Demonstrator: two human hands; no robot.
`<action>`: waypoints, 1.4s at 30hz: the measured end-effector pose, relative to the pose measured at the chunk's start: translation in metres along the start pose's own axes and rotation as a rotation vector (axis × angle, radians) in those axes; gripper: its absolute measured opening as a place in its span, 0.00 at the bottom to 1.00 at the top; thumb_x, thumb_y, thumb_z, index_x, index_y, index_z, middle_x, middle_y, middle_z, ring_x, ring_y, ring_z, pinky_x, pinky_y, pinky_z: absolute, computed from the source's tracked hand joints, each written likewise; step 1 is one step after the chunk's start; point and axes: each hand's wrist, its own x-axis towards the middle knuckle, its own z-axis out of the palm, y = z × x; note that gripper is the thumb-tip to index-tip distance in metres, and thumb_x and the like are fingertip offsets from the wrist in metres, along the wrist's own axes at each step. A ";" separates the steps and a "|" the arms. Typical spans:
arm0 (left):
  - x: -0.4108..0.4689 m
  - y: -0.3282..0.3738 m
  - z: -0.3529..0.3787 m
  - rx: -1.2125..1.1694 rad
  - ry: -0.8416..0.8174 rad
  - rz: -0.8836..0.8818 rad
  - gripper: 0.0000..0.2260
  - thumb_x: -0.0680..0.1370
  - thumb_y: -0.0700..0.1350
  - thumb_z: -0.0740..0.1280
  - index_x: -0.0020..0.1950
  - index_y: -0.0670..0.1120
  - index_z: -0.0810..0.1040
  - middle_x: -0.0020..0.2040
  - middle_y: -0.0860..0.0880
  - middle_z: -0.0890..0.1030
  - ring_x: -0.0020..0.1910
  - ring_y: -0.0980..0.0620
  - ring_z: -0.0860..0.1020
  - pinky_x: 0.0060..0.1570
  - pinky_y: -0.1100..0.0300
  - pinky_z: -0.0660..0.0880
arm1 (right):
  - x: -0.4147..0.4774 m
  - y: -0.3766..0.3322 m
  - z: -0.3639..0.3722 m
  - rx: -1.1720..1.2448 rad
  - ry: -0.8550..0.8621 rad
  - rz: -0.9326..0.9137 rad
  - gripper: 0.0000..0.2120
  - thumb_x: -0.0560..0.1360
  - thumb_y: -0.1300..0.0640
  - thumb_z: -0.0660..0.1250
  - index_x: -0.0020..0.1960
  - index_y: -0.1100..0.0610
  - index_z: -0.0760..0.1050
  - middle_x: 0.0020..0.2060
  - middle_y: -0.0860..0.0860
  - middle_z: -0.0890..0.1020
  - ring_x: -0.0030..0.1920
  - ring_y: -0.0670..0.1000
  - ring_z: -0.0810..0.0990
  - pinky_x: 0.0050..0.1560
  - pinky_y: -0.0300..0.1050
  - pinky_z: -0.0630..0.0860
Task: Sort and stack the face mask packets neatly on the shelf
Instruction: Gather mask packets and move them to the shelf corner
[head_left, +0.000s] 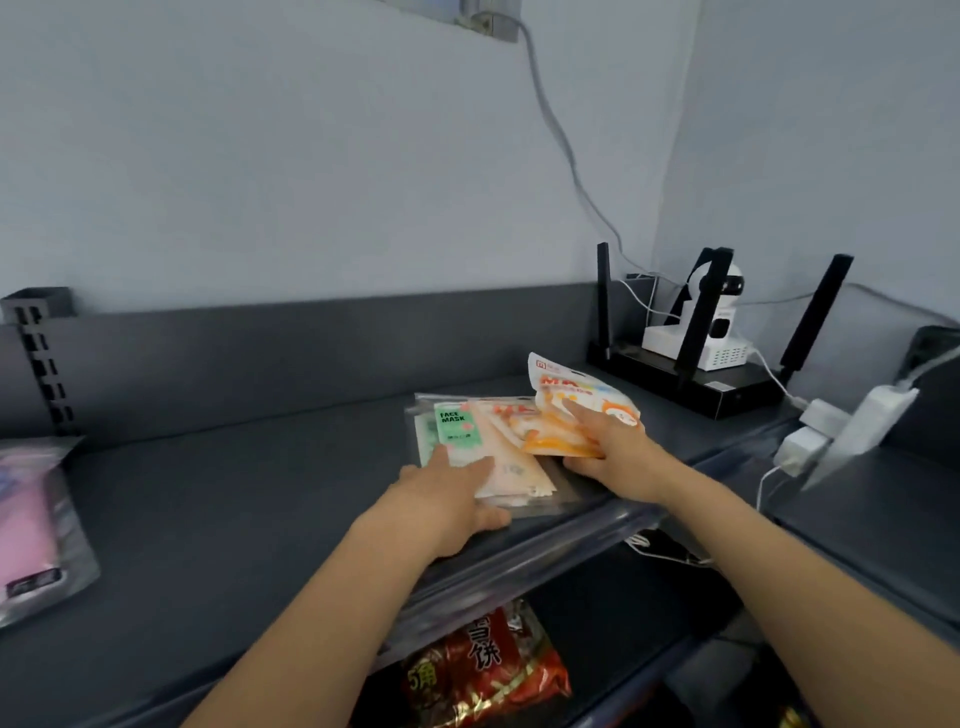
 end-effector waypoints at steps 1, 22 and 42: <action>0.000 0.002 -0.002 0.022 -0.007 0.002 0.30 0.78 0.63 0.57 0.77 0.59 0.49 0.78 0.47 0.50 0.72 0.40 0.58 0.69 0.49 0.63 | 0.003 0.002 -0.001 0.001 -0.007 -0.012 0.35 0.76 0.45 0.64 0.76 0.42 0.48 0.75 0.50 0.58 0.74 0.55 0.56 0.73 0.52 0.54; 0.076 0.040 -0.030 0.150 -0.096 -0.149 0.31 0.78 0.61 0.59 0.77 0.54 0.50 0.76 0.44 0.57 0.72 0.43 0.62 0.70 0.49 0.62 | 0.091 0.024 -0.007 -0.148 -0.047 -0.022 0.22 0.79 0.47 0.56 0.72 0.39 0.58 0.77 0.45 0.49 0.76 0.61 0.42 0.66 0.76 0.43; 0.085 0.037 -0.015 0.014 -0.013 -0.189 0.31 0.78 0.59 0.60 0.77 0.56 0.52 0.75 0.47 0.60 0.72 0.45 0.63 0.69 0.51 0.62 | 0.112 0.043 -0.005 -0.176 -0.012 0.001 0.30 0.78 0.40 0.53 0.77 0.45 0.49 0.77 0.49 0.46 0.76 0.62 0.41 0.71 0.68 0.45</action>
